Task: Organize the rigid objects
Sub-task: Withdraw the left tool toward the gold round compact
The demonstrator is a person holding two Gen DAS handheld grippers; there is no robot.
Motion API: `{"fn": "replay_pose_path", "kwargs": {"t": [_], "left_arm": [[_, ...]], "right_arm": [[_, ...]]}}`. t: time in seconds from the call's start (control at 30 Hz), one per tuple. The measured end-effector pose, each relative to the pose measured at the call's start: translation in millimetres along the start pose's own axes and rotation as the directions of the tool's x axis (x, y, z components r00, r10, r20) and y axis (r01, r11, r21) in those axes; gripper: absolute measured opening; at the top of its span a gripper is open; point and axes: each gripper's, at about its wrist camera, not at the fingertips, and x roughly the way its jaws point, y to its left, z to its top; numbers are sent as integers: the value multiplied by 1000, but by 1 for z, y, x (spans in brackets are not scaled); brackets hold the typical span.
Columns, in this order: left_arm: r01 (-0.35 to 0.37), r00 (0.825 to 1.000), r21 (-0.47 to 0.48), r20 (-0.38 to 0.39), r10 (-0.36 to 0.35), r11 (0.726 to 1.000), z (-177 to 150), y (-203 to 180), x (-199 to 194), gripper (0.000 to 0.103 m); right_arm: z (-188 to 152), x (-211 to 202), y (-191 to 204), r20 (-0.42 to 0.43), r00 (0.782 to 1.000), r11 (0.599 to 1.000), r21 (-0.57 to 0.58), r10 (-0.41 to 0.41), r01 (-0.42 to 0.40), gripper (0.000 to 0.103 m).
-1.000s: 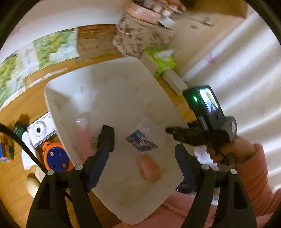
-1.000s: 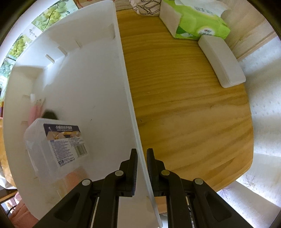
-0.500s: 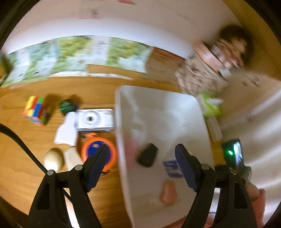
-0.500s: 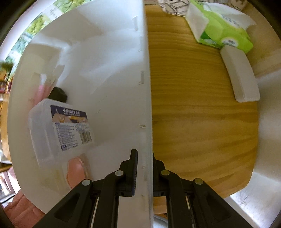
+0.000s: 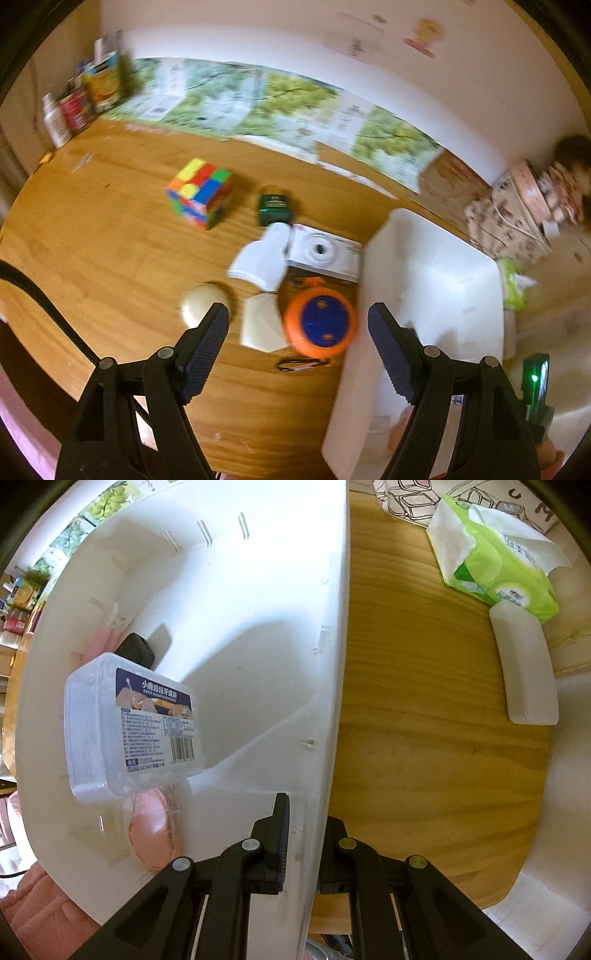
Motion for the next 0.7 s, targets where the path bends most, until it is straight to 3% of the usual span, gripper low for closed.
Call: {"fn": "replay_pose_path", "kwargs": {"t": [0.2, 0.4, 0.7], "left_arm": [[-33, 999, -116, -11, 32, 993, 2, 32, 6, 80], [-68, 997, -238, -56, 57, 969, 5, 59, 20, 81], [-61, 992, -383, -129, 12, 922, 3, 86, 47, 84]], "right_arm": [[-9, 2, -5, 5, 1000, 1000, 0, 7, -7, 10], [-10, 6, -2, 6, 1000, 1000, -2, -6, 6, 10], [-13, 9, 9, 6, 1000, 1000, 4, -29, 29, 10]]}}
